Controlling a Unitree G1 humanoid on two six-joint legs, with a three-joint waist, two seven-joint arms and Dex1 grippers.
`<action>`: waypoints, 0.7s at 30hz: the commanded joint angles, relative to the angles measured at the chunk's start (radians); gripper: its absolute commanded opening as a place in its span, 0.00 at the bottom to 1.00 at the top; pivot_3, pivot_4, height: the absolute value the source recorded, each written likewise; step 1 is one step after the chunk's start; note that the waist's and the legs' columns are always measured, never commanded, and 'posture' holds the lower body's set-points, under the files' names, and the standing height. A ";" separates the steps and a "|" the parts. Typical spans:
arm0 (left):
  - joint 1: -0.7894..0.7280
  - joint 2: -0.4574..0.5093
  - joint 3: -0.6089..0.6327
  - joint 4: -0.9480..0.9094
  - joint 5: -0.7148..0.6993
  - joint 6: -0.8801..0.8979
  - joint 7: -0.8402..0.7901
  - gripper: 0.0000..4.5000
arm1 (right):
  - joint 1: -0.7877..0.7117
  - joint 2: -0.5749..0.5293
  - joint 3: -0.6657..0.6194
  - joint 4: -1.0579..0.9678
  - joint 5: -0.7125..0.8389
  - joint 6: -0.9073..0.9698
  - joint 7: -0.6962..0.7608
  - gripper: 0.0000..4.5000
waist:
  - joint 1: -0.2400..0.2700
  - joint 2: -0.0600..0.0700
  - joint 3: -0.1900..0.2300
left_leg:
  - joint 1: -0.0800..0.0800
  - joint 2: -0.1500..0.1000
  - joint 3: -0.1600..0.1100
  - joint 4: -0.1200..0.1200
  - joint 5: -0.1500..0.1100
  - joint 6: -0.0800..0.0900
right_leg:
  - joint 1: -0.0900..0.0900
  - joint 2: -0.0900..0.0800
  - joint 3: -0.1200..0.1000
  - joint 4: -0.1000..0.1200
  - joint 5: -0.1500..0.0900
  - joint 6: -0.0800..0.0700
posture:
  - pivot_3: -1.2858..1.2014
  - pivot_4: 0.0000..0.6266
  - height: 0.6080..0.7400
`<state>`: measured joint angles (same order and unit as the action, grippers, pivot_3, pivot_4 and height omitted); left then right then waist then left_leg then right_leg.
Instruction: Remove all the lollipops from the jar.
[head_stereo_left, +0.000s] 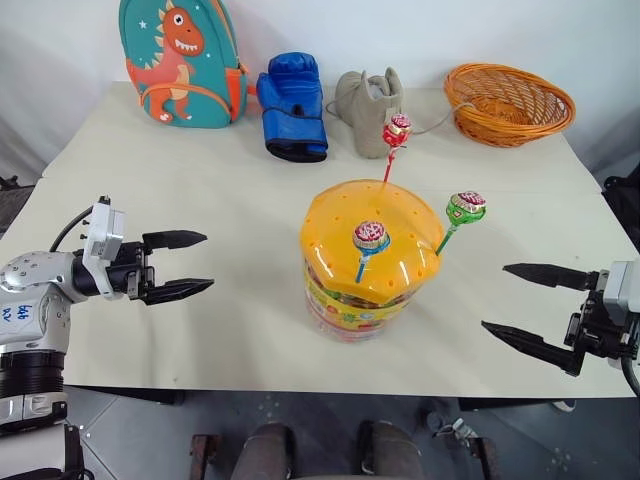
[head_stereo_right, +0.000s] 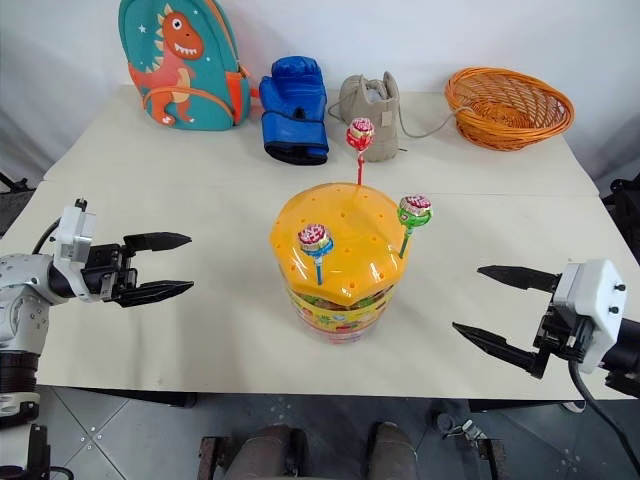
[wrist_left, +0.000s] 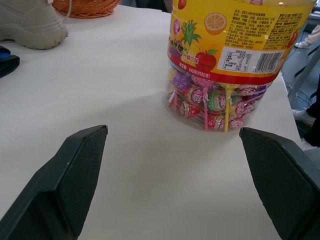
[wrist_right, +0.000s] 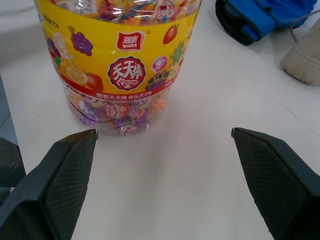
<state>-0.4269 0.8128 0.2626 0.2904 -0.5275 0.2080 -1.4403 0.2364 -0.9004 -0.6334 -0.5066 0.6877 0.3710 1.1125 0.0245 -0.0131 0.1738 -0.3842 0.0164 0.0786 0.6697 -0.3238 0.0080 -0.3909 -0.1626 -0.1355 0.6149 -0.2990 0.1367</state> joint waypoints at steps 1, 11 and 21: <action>-0.009 0.013 0.021 -0.005 -0.023 -0.004 -0.010 1.00 | -0.013 -0.004 -0.012 -0.006 0.004 -0.009 -0.006 0.99 | 0.000 0.000 0.000 | 0.000 0.000 0.000 0.000 0.000 0.000 | 0.000 0.000 0.000 0.000 0.000 0.000 | 0.52 0.24 1.00; -0.031 0.037 0.042 -0.063 -0.045 0.133 0.103 1.00 | -0.029 -0.013 -0.001 0.011 -0.002 -0.002 -0.004 0.99 | 0.000 0.000 0.000 | 0.000 0.000 0.000 0.002 0.000 0.000 | 0.000 0.000 0.000 0.002 0.000 0.000 | 0.52 0.24 1.00; -0.094 0.081 0.021 -0.320 -0.134 0.192 0.082 1.00 | -0.101 -0.051 0.023 0.056 0.016 0.012 0.032 0.99 | 0.002 0.000 0.000 | -0.001 0.000 -0.001 0.005 0.000 0.001 | 0.000 0.000 0.000 0.003 0.000 0.000 | 0.52 0.24 1.00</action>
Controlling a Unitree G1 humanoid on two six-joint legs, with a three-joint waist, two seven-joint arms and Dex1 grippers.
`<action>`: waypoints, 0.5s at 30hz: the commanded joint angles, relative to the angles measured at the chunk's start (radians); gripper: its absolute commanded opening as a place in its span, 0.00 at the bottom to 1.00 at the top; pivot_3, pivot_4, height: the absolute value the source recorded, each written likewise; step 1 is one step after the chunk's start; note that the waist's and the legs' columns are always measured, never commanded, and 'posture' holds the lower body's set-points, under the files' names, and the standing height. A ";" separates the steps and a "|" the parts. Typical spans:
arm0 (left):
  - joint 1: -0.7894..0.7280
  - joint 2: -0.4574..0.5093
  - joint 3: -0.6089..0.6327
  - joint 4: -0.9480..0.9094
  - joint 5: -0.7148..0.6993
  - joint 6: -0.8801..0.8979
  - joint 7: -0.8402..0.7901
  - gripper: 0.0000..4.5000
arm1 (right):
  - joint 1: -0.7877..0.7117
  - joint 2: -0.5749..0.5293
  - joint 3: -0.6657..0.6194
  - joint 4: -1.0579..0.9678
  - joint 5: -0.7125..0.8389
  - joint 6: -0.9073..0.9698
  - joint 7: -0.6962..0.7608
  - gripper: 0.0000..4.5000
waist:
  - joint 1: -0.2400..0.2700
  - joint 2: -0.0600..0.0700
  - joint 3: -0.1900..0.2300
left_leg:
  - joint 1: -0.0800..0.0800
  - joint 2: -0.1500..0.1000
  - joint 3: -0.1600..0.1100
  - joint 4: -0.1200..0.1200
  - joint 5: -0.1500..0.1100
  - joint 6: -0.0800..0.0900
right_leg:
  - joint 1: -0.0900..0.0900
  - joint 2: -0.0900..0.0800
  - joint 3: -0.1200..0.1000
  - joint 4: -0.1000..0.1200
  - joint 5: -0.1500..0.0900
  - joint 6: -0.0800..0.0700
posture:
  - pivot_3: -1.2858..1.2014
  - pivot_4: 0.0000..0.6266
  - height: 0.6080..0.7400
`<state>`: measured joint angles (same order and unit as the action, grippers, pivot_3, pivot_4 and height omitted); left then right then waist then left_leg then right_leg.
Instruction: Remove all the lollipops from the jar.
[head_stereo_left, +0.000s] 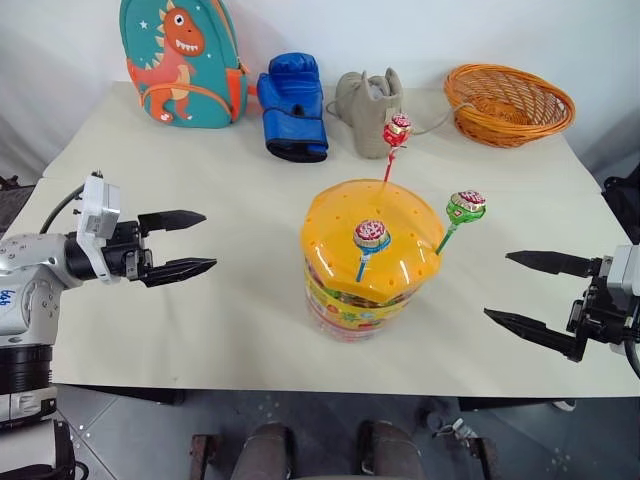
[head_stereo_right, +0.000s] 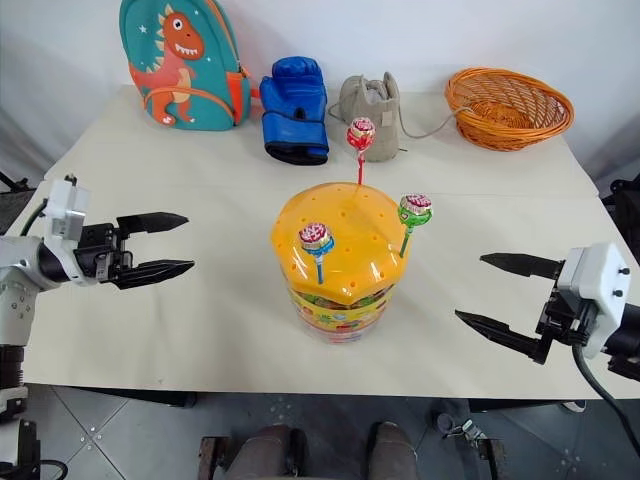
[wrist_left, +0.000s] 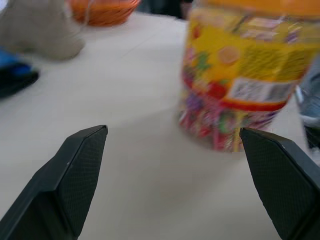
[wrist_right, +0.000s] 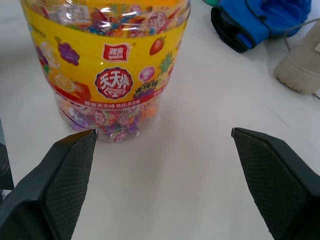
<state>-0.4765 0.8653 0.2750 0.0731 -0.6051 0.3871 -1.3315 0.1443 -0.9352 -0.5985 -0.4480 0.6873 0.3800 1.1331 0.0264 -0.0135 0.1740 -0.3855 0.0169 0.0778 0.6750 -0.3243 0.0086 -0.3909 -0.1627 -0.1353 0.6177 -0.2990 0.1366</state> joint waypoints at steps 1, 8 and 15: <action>-0.056 0.033 0.001 -0.135 -0.067 0.022 -0.034 1.00 | -0.013 -0.018 -0.019 -0.005 0.025 0.007 0.014 0.99 | 0.000 0.000 0.000 | 0.000 0.000 0.000 0.001 0.000 0.000 | 0.000 0.000 0.000 0.000 0.000 0.000 | 0.52 0.24 1.00; -0.192 -0.015 -0.071 -0.227 -0.121 0.075 -0.010 1.00 | 0.027 -0.028 -0.152 -0.096 0.116 0.072 0.032 0.99 | 0.003 0.001 0.001 | -0.001 0.000 0.000 0.004 -0.001 0.001 | 0.000 0.000 0.000 0.001 0.000 0.000 | 0.52 0.24 1.00; -0.316 -0.099 -0.162 -0.221 -0.166 0.116 -0.055 1.00 | 0.019 -0.069 -0.298 -0.248 0.371 0.203 -0.039 0.99 | 0.001 0.000 0.001 | -0.001 0.000 -0.001 0.005 -0.001 0.001 | 0.000 0.000 0.000 0.002 0.000 0.000 | 0.52 0.24 1.00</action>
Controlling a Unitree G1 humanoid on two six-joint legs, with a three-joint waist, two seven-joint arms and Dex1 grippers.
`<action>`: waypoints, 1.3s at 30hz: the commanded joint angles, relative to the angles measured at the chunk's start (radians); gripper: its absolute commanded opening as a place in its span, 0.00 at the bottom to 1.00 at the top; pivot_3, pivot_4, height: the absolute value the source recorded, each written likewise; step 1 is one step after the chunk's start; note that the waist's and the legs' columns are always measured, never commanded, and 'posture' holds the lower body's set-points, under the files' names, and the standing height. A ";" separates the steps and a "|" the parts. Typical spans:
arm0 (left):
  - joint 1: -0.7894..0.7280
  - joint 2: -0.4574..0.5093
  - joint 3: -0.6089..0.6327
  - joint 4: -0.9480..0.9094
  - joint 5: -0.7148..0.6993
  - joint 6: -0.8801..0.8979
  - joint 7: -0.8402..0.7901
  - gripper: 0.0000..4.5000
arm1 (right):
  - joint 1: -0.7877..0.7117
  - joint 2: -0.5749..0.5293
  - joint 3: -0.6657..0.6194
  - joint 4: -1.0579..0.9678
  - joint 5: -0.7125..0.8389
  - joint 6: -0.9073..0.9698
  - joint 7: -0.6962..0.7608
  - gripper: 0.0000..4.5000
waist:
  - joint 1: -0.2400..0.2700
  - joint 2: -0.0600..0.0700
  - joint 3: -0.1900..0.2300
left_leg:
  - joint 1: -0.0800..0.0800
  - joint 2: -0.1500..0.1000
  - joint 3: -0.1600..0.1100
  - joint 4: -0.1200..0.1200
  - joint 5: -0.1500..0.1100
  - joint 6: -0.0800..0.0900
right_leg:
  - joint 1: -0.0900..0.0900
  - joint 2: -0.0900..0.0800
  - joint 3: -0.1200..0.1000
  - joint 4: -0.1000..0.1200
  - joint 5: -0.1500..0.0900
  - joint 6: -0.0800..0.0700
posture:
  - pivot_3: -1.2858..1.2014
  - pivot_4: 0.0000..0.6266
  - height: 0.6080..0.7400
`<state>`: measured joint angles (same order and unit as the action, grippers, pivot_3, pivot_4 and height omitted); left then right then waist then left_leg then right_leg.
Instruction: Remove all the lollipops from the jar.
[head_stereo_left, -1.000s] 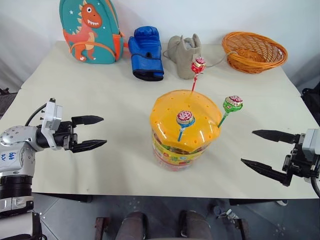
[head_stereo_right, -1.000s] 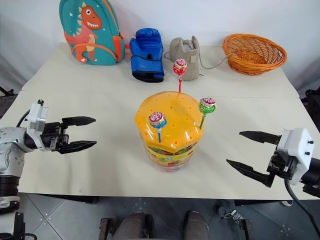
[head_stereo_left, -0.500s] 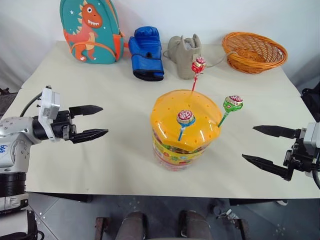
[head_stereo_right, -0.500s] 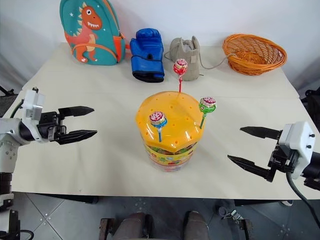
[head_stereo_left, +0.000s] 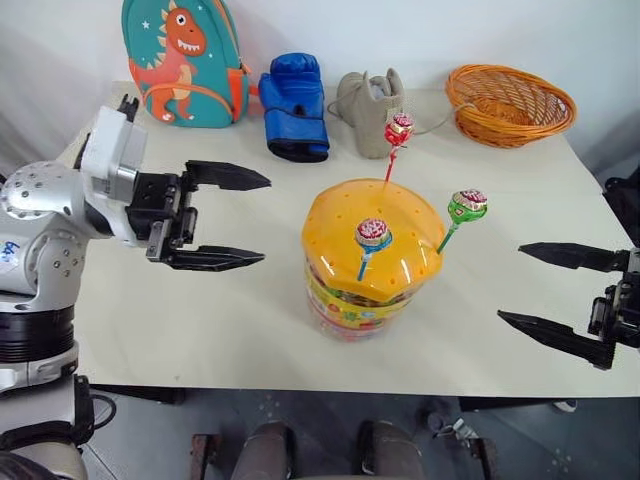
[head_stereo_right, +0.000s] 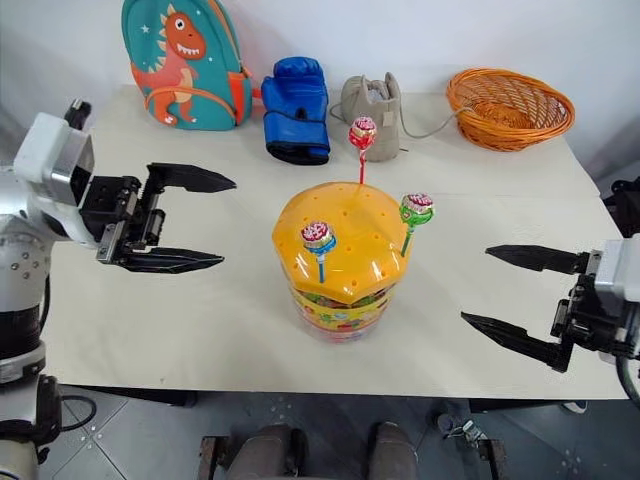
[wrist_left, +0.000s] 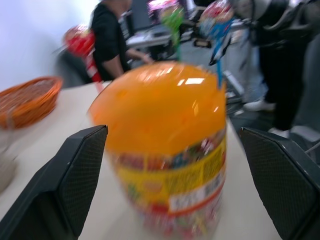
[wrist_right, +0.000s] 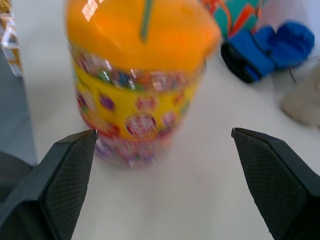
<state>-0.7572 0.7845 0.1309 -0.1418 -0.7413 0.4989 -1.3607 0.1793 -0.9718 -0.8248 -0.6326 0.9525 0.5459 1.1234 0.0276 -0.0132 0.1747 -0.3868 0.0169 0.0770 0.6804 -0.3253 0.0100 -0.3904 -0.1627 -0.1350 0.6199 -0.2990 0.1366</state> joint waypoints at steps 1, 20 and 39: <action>-0.049 -0.037 -0.038 -0.002 -0.035 0.008 -0.039 1.00 | -0.020 -0.047 -0.092 -0.074 0.139 0.055 -0.041 0.99 | 0.000 0.000 0.000 | 0.000 0.000 0.000 0.000 0.000 0.000 | 0.000 0.000 0.000 0.000 0.000 0.000 | 0.52 0.24 1.00; -0.153 -0.268 -0.189 0.049 -0.027 0.077 -0.024 1.00 | 0.084 -0.033 -0.172 -0.293 0.531 0.088 -0.347 0.99 | 0.003 -0.002 0.001 | 0.000 0.000 -0.008 0.002 0.000 0.001 | 0.002 0.000 -0.001 -0.001 0.000 0.000 | 0.52 0.24 1.00; -0.230 -0.350 -0.247 0.118 0.018 0.053 -0.094 0.51 | 0.112 -0.006 -0.157 -0.329 0.501 0.019 -0.445 1.00 | 0.005 -0.002 0.001 | 0.000 -0.001 -0.010 0.002 0.000 0.001 | 0.003 0.000 -0.001 -0.002 0.000 0.000 | 0.52 0.24 1.00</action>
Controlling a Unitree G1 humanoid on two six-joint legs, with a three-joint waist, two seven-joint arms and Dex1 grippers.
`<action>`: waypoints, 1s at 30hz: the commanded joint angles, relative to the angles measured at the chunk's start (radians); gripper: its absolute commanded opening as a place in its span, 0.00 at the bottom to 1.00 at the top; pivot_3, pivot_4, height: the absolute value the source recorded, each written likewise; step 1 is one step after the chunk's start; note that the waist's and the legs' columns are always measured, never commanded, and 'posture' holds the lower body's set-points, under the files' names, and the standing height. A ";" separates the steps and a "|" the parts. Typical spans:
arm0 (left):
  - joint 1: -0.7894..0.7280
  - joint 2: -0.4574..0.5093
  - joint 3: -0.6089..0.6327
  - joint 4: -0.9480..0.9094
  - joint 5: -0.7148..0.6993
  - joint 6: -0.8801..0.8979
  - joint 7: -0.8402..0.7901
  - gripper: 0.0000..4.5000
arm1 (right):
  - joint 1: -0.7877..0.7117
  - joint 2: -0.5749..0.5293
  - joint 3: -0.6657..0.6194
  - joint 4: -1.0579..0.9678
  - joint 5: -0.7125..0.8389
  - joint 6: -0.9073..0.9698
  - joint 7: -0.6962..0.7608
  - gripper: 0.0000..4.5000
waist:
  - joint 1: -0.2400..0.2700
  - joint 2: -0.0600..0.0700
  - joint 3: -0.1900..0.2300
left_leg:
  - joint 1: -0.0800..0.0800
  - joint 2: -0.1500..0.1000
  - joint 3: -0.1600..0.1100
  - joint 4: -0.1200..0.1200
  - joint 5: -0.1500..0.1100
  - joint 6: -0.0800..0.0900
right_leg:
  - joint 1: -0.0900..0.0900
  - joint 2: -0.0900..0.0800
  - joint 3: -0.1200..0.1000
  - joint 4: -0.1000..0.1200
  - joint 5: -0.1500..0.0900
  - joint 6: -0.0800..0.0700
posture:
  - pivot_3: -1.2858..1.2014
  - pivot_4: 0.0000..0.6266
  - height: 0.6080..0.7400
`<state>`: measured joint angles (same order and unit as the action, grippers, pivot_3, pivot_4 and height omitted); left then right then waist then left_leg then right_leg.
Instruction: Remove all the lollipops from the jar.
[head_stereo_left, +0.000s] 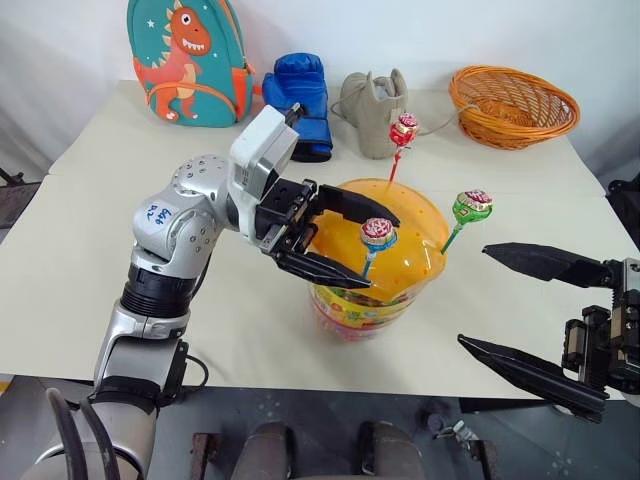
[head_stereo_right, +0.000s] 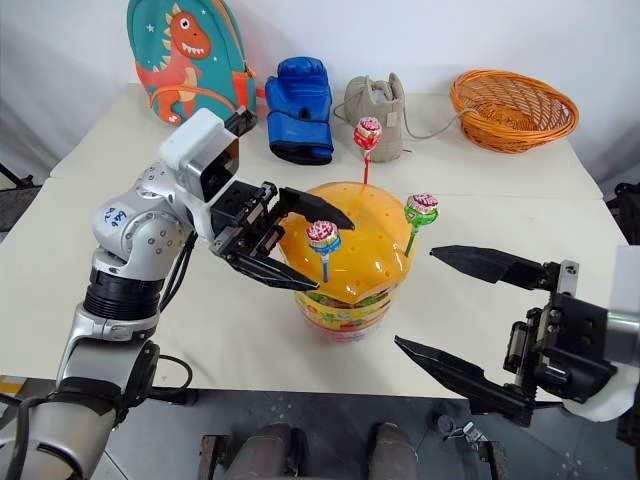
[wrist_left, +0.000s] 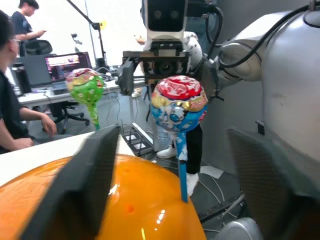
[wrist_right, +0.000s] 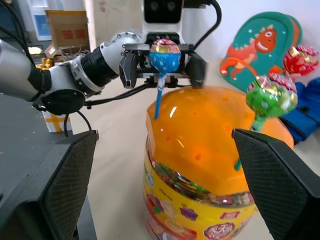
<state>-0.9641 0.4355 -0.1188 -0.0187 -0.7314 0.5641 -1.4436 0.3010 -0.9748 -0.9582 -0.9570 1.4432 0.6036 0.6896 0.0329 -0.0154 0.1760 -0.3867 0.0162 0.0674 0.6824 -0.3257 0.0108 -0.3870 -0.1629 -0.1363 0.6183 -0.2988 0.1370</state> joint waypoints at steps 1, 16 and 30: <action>-0.025 0.001 0.001 -0.006 0.010 -0.011 -0.012 0.46 | -0.015 -0.006 -0.023 -0.005 0.019 -0.044 -0.014 1.00 | 0.000 0.000 0.000 | 0.000 0.000 0.000 0.000 0.000 0.000 | 0.000 0.000 0.000 0.000 0.000 0.000 | 0.52 0.24 1.00; -0.071 0.066 0.075 -0.012 -0.039 0.080 0.002 0.01 | 0.024 0.003 -0.011 0.001 -0.009 -0.058 0.037 1.00 | 0.003 0.000 0.000 | 0.000 0.000 -0.002 0.000 0.000 0.000 | 0.001 0.000 0.000 -0.001 0.000 0.000 | 0.52 0.24 1.00; -0.155 0.140 0.286 0.215 0.062 -0.005 0.298 0.01 | 0.209 0.129 -0.064 0.155 -0.300 -0.101 0.312 1.00 | 0.016 0.000 0.000 | 0.001 0.000 -0.001 0.000 -0.001 0.001 | 0.001 0.000 0.000 -0.002 0.001 0.002 | 0.52 0.24 1.00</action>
<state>-1.0968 0.5630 0.1285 0.1790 -0.6946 0.5920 -1.2040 0.5011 -0.8545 -0.9892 -0.8076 1.1519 0.5240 0.9798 0.0492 -0.0153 0.1761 -0.3856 0.0158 0.0667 0.6825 -0.3265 0.0122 -0.3852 -0.1627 -0.1361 0.6165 -0.2980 0.1386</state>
